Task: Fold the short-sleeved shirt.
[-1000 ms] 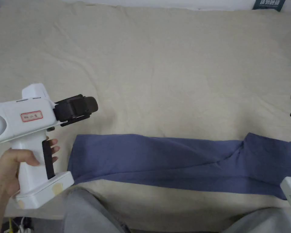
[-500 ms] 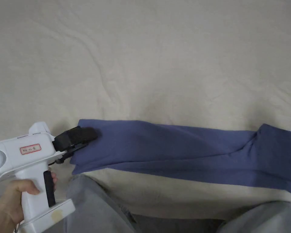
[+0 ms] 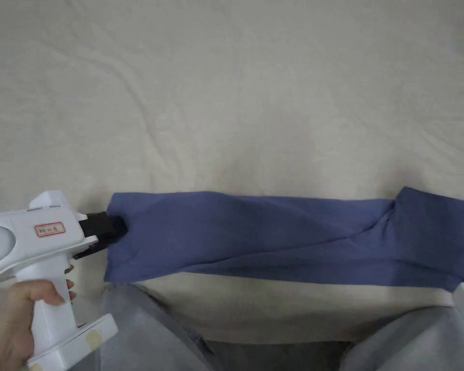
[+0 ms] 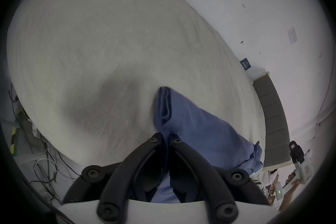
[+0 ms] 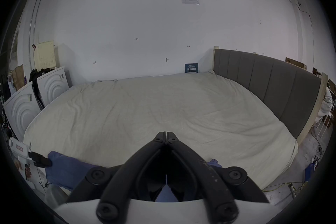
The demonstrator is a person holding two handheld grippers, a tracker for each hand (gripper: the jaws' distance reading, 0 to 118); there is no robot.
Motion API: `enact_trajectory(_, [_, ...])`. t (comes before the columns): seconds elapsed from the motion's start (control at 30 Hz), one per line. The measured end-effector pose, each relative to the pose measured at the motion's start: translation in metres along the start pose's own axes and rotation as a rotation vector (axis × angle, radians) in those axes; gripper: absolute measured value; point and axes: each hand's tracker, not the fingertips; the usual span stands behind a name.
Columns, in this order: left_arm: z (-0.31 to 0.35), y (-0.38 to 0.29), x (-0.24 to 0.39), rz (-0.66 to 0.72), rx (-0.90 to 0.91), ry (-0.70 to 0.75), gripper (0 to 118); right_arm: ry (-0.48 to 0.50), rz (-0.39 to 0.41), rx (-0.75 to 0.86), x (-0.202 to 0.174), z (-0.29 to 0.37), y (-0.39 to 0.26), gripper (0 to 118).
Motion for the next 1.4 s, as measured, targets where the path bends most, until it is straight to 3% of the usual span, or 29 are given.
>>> enact_trajectory(0.33, [0.052, -0.006, 0.149, -0.375, 0.028, -0.168, 8, 0.001, -0.051, 0.054, 0.018, 0.025, 0.008, 1])
enact_trajectory(0.63, [-0.068, -0.065, 0.259, -0.515, -0.231, -0.232, 8, -0.056, -0.082, 0.084, 0.046, 0.050, 0.004, 1])
enact_trajectory(0.87, [-0.142, -0.125, 0.296, -0.607, -0.384, -0.182, 9, -0.127, -0.132, 0.071, 0.073, 0.060, -0.005, 1])
enact_trajectory(0.9, [-0.150, -0.132, 0.298, -0.616, -0.402, -0.160, 14, -0.132, -0.133, 0.069, 0.076, 0.060, -0.005, 1])
enact_trajectory(0.93, [-0.160, -0.134, 0.296, -0.626, -0.419, -0.131, 28, -0.137, -0.134, 0.067, 0.078, 0.061, -0.005, 1])
enact_trajectory(0.97, [-0.163, -0.134, 0.296, -0.612, -0.421, -0.140, 57, -0.139, -0.135, 0.067, 0.079, 0.062, -0.006, 1])
enact_trajectory(1.03, [-0.162, -0.126, 0.295, -0.490, -0.438, -0.206, 92, -0.141, -0.137, 0.069, 0.080, 0.062, -0.005, 1])
enact_trajectory(1.07, [-0.157, -0.121, 0.296, -0.444, -0.428, -0.224, 105, -0.140, -0.138, 0.069, 0.080, 0.062, -0.005, 1])
enact_trajectory(1.1, [-0.149, -0.116, 0.297, -0.412, -0.403, -0.236, 106, -0.138, -0.137, 0.071, 0.080, 0.062, -0.004, 1])
enact_trajectory(1.23, [-0.102, -0.099, 0.299, -0.582, -0.118, -0.208, 101, -0.119, -0.124, 0.073, 0.075, 0.059, -0.003, 1])
enact_trajectory(1.27, [-0.094, -0.100, 0.297, -0.619, -0.045, -0.166, 87, -0.114, -0.121, 0.072, 0.074, 0.058, -0.004, 1])
enact_trajectory(1.37, [-0.090, -0.113, 0.293, -0.740, 0.051, 0.012, 69, -0.092, -0.119, 0.065, 0.070, 0.054, -0.006, 1])
enact_trajectory(1.4, [-0.094, -0.120, 0.290, -0.768, 0.028, 0.066, 46, -0.088, -0.118, 0.062, 0.068, 0.053, -0.008, 1])
